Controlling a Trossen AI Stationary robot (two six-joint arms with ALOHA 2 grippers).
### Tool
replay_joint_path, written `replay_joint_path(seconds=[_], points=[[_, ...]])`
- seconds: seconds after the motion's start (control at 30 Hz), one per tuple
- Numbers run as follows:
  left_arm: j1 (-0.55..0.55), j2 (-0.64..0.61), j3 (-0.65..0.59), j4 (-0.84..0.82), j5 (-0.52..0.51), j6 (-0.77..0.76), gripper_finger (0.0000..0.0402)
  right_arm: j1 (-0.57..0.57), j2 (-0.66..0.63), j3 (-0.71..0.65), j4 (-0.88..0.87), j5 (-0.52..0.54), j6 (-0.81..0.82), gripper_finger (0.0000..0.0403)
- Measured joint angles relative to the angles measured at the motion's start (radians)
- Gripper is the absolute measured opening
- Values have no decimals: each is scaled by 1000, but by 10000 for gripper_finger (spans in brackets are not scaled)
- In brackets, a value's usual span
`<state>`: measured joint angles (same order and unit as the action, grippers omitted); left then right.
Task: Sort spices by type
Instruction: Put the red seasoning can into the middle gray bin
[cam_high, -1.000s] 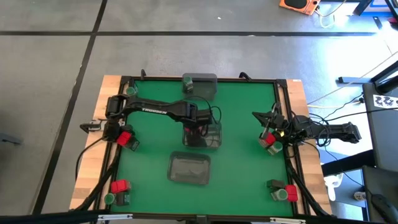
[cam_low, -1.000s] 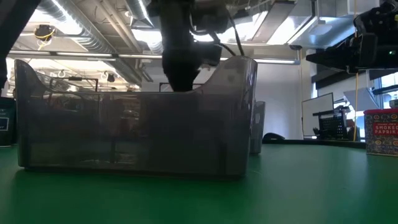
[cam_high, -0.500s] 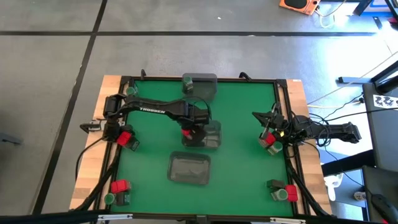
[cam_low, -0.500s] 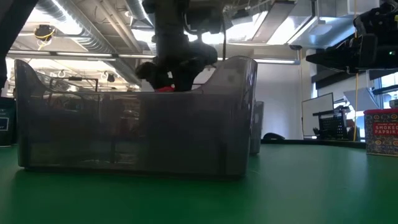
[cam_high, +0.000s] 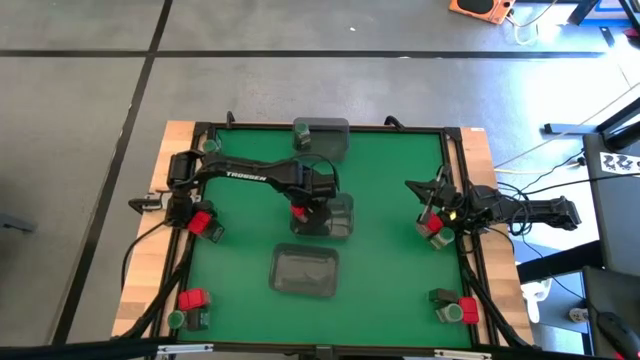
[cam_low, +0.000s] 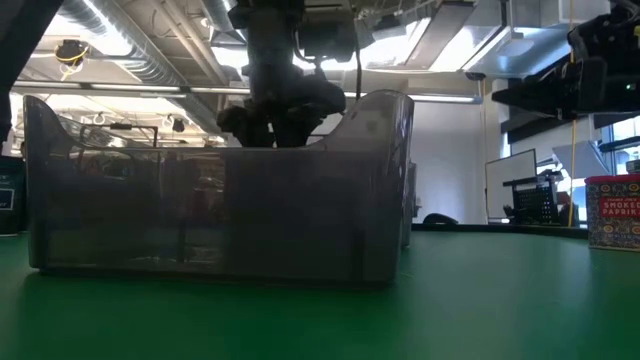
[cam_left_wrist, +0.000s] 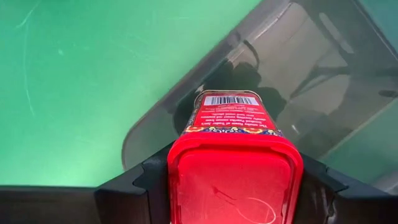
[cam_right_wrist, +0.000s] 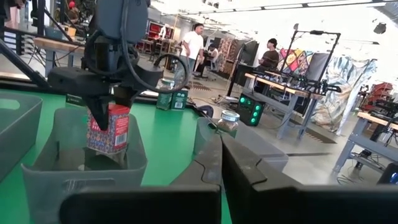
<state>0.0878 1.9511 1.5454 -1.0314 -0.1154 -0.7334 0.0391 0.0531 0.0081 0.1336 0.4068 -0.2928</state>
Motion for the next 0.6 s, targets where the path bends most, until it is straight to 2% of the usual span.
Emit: replay_joint_path(seconds=[0.17,0.4,0.6], points=[[9,0,0,-1,1,3,222,0,0,0,-5,0,0,5],[46,0,0,-7,62,-16,222,0,0,0,-5,0,0,5],[51,0,0,3,39,16,222,0,0,0,-6,0,0,5]])
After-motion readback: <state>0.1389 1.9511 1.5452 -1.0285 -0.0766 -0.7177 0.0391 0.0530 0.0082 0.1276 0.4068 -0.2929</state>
